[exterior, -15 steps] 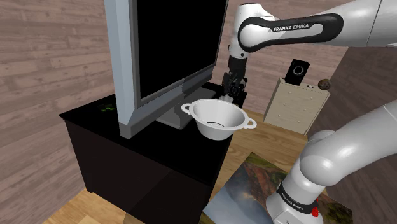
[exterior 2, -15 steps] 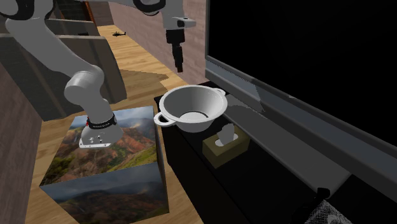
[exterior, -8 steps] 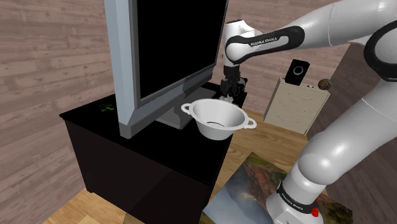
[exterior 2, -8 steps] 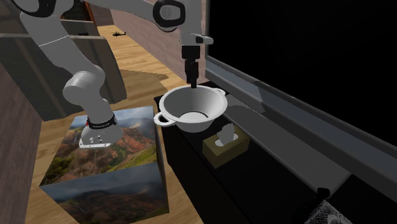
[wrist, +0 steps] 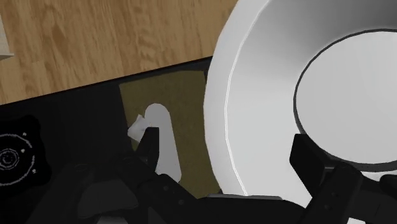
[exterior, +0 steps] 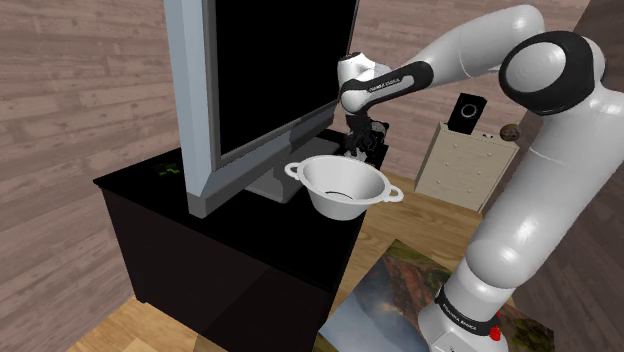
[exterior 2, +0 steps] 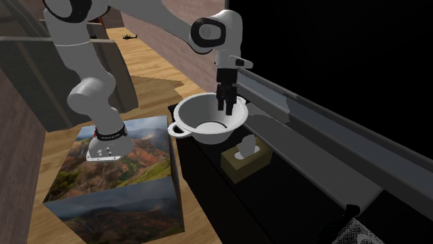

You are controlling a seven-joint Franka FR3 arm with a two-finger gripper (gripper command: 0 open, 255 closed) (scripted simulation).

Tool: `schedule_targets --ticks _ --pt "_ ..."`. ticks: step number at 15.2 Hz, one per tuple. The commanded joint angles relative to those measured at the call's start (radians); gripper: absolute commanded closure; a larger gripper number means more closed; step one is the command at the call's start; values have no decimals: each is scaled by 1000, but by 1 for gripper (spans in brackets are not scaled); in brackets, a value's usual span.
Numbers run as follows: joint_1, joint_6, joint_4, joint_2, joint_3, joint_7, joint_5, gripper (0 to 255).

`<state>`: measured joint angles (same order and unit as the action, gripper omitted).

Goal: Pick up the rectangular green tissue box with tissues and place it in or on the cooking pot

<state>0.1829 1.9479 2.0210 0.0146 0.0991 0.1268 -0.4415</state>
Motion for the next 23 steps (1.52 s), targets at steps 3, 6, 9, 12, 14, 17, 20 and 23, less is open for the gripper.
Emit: schedule_targets --ticks 3,6,9,12,14,17,20,23 --pt "21 13 -102 136 23 20 -68 0" --pt "36 16 -190 239 42 38 -112 0" --pt "48 28 -245 310 57 50 -140 0" --pt "59 62 -227 322 64 46 -147 0" --pt "66 84 -216 331 68 44 -151 0" --pt "71 102 -208 338 71 42 -155 0" --pt "72 102 -208 338 71 41 -155 0" --pt "72 102 -208 338 71 41 -155 0"
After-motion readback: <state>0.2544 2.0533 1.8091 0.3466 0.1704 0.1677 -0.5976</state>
